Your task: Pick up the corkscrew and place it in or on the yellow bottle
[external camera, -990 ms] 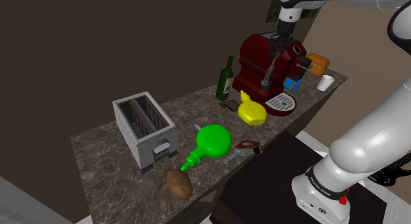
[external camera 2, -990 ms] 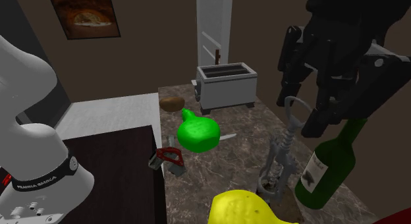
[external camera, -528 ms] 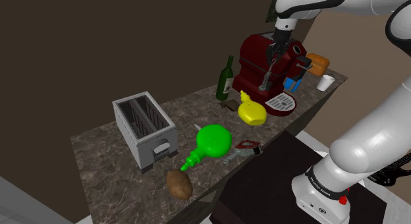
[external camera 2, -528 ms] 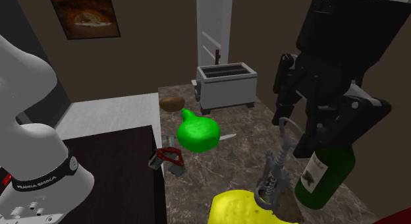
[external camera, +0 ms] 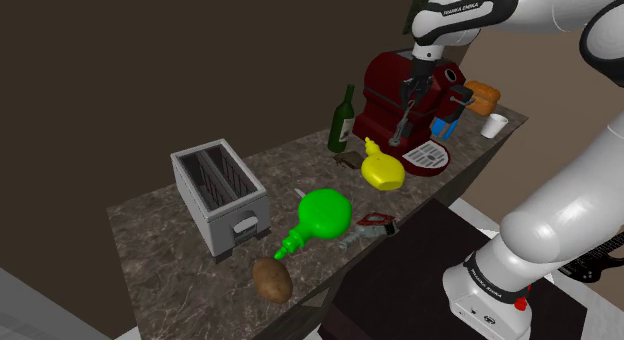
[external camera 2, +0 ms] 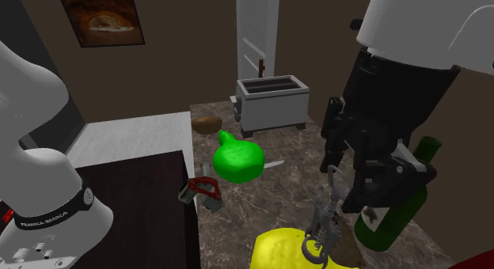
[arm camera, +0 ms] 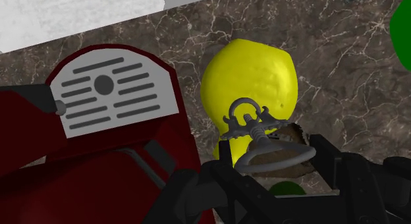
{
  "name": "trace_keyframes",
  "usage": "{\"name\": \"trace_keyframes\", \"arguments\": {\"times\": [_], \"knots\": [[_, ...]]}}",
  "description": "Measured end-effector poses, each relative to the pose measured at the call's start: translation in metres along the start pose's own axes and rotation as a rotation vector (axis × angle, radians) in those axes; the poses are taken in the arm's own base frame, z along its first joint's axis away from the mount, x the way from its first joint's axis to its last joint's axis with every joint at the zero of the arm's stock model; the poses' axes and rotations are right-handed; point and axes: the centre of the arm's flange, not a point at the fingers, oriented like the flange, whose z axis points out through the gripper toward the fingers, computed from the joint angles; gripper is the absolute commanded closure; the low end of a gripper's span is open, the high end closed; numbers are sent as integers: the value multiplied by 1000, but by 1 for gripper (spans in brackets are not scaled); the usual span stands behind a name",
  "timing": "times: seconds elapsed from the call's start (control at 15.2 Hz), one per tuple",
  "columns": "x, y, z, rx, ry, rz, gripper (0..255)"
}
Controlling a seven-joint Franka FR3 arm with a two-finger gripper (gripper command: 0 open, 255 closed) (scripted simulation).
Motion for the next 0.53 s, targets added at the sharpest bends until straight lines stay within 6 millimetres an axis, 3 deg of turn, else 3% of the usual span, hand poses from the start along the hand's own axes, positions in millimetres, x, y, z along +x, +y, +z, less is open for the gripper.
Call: {"name": "trace_keyframes", "arguments": {"times": [0.53], "knots": [[0, 0, 12, 0, 0, 0, 255]]}}
